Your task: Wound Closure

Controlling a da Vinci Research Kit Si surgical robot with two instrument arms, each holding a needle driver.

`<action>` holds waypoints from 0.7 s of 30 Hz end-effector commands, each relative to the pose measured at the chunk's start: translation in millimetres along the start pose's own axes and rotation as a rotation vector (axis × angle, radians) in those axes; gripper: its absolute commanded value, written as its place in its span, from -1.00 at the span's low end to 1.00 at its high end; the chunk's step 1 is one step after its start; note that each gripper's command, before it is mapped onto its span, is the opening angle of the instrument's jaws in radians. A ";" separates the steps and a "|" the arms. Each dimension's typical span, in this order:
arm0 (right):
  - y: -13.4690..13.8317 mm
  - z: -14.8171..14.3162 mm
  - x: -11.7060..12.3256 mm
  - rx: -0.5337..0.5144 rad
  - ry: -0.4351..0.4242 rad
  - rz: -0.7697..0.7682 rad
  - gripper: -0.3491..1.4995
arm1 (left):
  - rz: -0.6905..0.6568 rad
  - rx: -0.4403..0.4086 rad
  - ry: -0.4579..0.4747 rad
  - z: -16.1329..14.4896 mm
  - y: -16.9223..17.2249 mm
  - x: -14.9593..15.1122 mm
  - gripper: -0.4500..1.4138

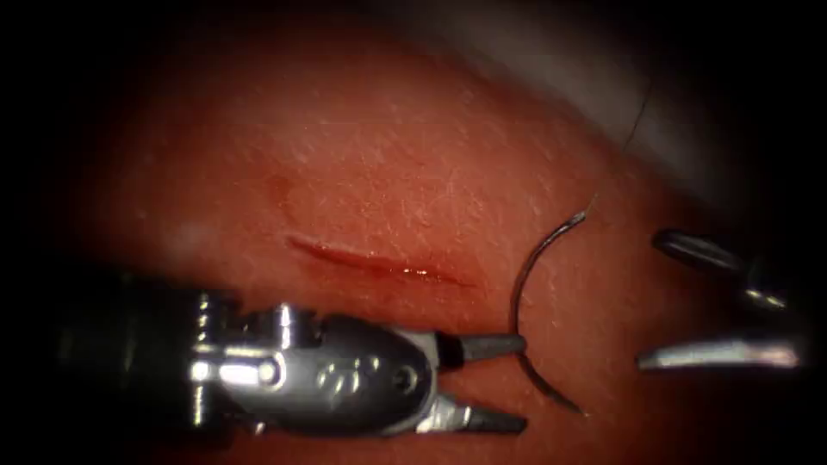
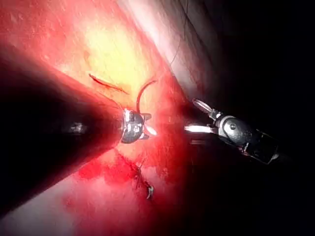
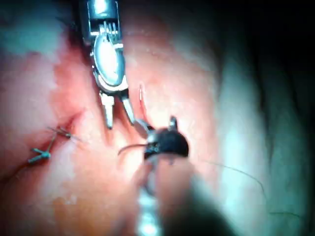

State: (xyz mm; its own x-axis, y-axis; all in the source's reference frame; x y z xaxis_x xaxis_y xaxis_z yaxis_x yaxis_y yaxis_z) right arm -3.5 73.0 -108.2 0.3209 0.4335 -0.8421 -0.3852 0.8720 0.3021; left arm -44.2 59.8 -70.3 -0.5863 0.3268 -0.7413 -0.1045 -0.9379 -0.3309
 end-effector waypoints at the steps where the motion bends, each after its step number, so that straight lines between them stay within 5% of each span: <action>1: 0.1 0.7 -0.1 0.001 0.003 -0.001 0.36 | 0.002 -0.007 -0.001 1.3 0.1 -0.6 0.20; 16: 0.1 0.8 -0.1 0.000 0.002 -0.001 0.36 | 0.055 -0.101 -0.107 6.8 -0.1 -1.3 0.18; 19: 0.1 0.8 -0.1 0.000 0.002 -0.001 0.36 | 0.059 -0.109 -0.105 7.0 -0.3 -1.0 -0.08; 21: 0.1 0.8 0.0 -0.003 0.002 -0.001 0.36 | 0.060 -0.114 -0.103 6.9 -0.6 -0.7 -0.44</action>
State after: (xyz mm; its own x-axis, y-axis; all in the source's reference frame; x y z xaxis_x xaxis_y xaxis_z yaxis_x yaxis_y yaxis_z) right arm -3.5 73.1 -108.2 0.3206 0.4341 -0.8419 -0.3881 0.8710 0.3013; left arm -48.9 59.6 -66.2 -0.6672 0.2486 -0.7022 0.0307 -0.9327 -0.3594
